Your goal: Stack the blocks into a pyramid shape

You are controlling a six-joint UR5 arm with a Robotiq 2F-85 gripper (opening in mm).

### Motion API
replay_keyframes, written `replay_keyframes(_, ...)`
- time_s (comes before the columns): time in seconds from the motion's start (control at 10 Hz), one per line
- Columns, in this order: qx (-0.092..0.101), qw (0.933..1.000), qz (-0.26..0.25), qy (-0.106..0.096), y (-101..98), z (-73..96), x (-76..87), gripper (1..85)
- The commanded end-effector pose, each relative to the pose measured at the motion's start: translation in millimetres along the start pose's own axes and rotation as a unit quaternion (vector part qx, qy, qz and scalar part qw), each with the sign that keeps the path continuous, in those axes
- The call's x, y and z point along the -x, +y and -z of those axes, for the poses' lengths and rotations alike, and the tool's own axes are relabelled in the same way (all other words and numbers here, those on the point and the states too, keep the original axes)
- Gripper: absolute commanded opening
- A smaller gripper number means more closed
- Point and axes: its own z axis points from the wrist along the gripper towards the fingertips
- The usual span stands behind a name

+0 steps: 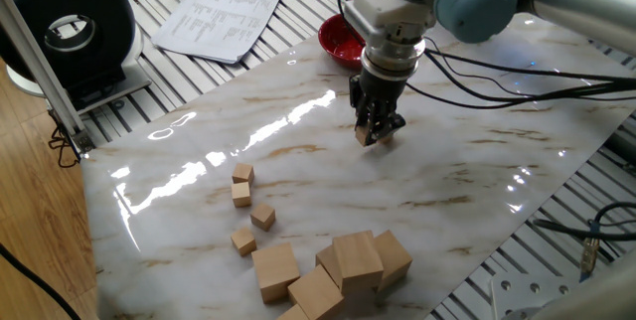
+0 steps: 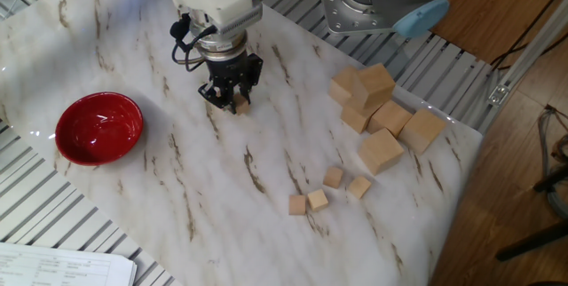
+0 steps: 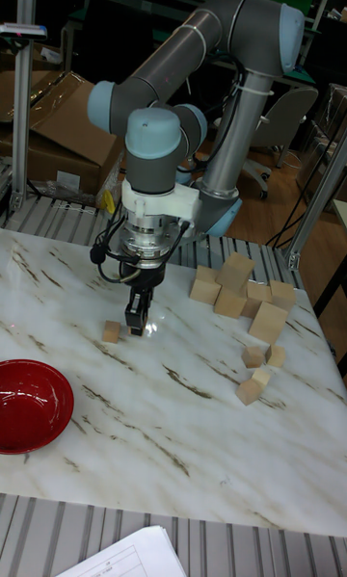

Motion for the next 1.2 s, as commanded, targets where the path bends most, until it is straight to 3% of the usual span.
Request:
replay_keyframes(0.0, -0.001, 1.0000, 0.007, 0.002, -3.9, -2.7, -6.5, 1.0)
replay_keyframes(0.2, -0.002, 0.9999, 0.008, 0.009, -4.9, -4.4, -11.4, 1.0)
replay_keyframes(0.5, -0.008, 0.9993, 0.010, 0.036, -8.4, -8.5, -16.9, 1.0)
replay_keyframes(1.1, -0.007, 0.9988, -0.007, 0.049, -7.4, -11.6, -6.2, 1.0)
